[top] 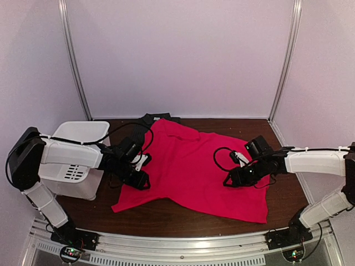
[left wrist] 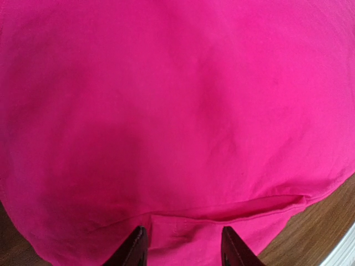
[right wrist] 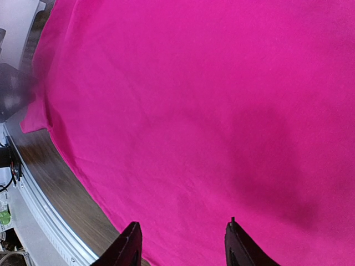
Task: Fold and stack the mixed laundry pile
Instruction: Smooth out the flattened T-shirt at the center of the board.
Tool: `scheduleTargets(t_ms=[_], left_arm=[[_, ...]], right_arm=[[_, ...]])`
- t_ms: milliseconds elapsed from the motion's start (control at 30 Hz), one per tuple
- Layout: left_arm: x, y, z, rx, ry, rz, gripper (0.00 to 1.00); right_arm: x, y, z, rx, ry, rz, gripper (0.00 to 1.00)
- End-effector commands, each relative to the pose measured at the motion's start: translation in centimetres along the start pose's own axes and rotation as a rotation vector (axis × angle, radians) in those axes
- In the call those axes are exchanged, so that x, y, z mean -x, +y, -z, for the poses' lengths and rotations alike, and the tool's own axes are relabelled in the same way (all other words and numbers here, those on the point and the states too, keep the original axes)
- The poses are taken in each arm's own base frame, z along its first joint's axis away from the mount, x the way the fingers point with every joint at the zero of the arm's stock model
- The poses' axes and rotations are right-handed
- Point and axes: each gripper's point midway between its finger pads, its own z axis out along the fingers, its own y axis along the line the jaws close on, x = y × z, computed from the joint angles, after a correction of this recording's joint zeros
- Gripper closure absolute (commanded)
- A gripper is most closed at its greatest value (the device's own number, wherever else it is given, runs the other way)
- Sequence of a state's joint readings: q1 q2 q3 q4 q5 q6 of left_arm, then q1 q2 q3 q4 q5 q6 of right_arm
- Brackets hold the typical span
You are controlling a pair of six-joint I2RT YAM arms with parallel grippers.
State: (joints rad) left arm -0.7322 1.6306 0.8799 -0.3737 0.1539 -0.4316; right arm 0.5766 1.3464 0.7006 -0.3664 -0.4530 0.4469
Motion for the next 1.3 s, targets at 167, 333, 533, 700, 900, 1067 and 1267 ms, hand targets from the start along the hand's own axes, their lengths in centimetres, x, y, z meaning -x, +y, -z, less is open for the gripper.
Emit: scheduleTargets(t_ms=[167,333,533,700,900,1067,1267], left_arm=[[0.4,1.0,-0.1,0.068,-0.007,-0.017,0.53],[-0.3,0.7,-0.5,0.04,0.018,-0.034,0.6],[-0.4,-0.6,0.5,-0.002,0.001,-0.082,0.84],[-0.3,-1.9,2.0,-0.037,-0.028,-0.128,1.0],[-1.9,-4.2,3.9,-0.091,-0.013,-0.215,1.0],[-5.8,-7.9,5.5,-0.187,0.066,-0.327,1.0],[-11.9,-10.3,5.0,-0.238,0.276,-0.417,0.85]], right_arm=[[0.3,0.2,0.0,0.001,-0.012,0.024,0.48],[0.2,0.0,0.3,-0.012,-0.016,0.024,0.47],[0.1,-0.3,0.2,-0.023,-0.013,0.023,0.47],[0.0,-0.4,0.1,-0.021,-0.011,0.022,0.47],[0.3,-0.3,0.4,-0.025,-0.016,0.024,0.47],[0.4,-0.3,0.8,-0.028,-0.023,0.022,0.47],[1.1,0.1,1.6,-0.022,-0.037,0.03,0.47]])
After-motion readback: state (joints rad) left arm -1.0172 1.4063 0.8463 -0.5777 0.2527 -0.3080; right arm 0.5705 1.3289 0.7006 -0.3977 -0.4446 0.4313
